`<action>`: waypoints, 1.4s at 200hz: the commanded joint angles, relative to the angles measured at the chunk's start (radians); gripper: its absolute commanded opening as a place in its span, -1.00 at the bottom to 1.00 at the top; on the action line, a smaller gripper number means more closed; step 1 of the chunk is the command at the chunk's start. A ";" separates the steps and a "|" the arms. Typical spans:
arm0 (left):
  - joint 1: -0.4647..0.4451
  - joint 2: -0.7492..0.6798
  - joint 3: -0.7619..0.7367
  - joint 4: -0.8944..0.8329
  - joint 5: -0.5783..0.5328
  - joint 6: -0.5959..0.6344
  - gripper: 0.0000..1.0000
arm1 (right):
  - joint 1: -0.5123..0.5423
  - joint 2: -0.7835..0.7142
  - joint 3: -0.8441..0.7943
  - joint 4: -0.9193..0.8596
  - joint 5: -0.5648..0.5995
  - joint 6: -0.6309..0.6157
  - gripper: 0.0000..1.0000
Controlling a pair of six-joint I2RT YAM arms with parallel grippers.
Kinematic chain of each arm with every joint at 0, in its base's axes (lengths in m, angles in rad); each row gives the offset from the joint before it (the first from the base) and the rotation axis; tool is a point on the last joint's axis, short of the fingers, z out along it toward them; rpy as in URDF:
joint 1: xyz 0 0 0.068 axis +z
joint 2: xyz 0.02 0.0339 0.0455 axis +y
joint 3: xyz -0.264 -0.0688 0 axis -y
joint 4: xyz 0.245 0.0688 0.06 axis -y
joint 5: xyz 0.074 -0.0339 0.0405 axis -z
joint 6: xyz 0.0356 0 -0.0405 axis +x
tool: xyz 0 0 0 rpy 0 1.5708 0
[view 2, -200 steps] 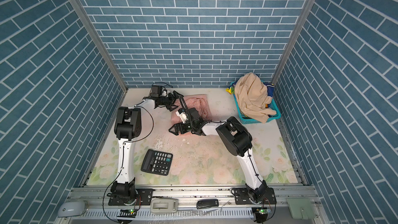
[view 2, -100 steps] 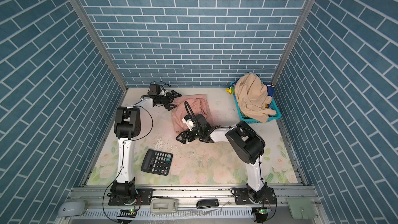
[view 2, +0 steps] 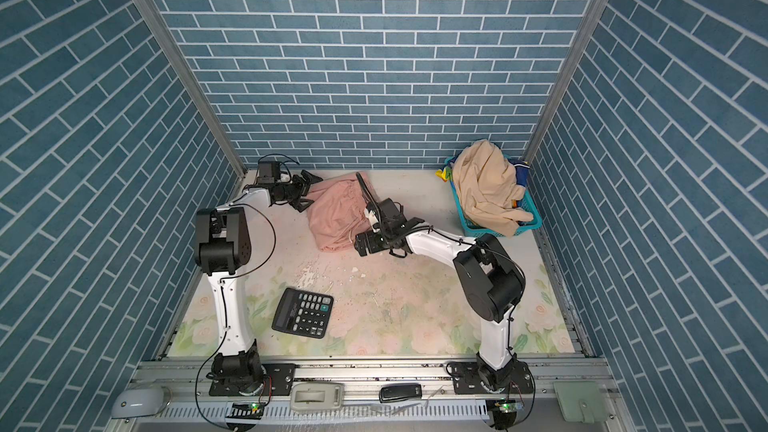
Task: Fold and stack the shorts
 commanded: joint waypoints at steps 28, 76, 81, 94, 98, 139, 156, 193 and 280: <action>-0.015 -0.067 -0.025 0.048 0.019 -0.007 0.99 | 0.039 0.247 0.317 -0.146 0.195 -0.034 0.97; 0.001 0.019 0.027 0.012 0.006 0.019 0.99 | 0.087 0.382 0.459 -0.103 0.226 -0.004 0.97; 0.004 0.030 0.033 0.011 0.006 0.019 0.99 | 0.094 0.388 0.466 -0.097 0.237 -0.001 0.98; 0.009 0.058 0.054 0.006 0.006 0.019 0.99 | 0.109 0.408 0.494 -0.096 0.253 0.000 0.98; 0.011 0.065 0.062 0.005 0.006 0.019 0.99 | 0.114 0.416 0.504 -0.096 0.256 -0.003 0.97; 0.027 0.112 0.113 -0.026 -0.003 0.041 0.99 | 0.165 0.512 0.645 -0.146 0.301 -0.024 0.97; 0.030 0.126 0.132 -0.039 -0.003 0.050 0.99 | 0.181 0.555 0.708 -0.175 0.297 -0.029 0.97; 0.035 0.144 0.117 -0.027 -0.014 0.030 0.99 | 0.203 0.636 0.814 -0.236 0.314 -0.049 0.97; 0.072 0.185 0.111 -0.057 -0.025 0.054 0.99 | 0.187 0.605 0.660 -0.272 0.399 -0.091 0.76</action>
